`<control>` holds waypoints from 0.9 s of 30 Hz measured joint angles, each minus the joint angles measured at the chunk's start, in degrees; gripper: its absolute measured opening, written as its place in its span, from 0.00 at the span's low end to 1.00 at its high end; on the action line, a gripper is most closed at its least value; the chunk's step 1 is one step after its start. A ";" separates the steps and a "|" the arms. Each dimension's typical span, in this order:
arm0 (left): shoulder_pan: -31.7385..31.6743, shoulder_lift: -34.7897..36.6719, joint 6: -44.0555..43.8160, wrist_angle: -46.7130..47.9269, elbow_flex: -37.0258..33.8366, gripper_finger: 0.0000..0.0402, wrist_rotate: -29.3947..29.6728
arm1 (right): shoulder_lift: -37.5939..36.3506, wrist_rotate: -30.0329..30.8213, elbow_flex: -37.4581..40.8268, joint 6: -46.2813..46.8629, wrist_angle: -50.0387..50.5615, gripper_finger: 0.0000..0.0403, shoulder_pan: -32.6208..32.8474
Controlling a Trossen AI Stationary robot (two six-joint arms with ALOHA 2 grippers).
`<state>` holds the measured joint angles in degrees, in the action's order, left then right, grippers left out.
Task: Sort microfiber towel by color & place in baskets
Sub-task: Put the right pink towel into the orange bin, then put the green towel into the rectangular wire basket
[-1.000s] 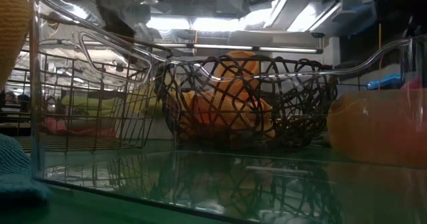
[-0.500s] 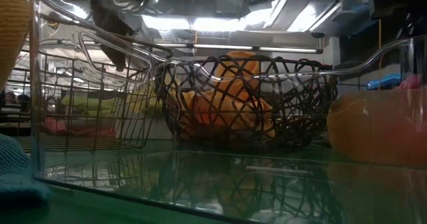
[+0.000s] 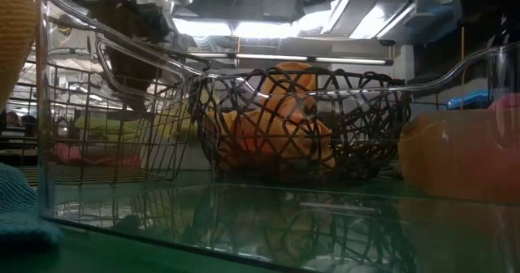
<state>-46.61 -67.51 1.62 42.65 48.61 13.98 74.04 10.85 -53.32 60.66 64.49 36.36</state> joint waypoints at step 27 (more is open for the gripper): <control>-1.53 0.00 0.47 -12.35 -9.92 0.02 0.02 | 0.00 7.78 -9.61 -1.22 2.27 0.50 0.00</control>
<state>-48.14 -67.51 2.09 30.30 38.69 14.00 74.04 18.63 -62.93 59.44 66.75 36.36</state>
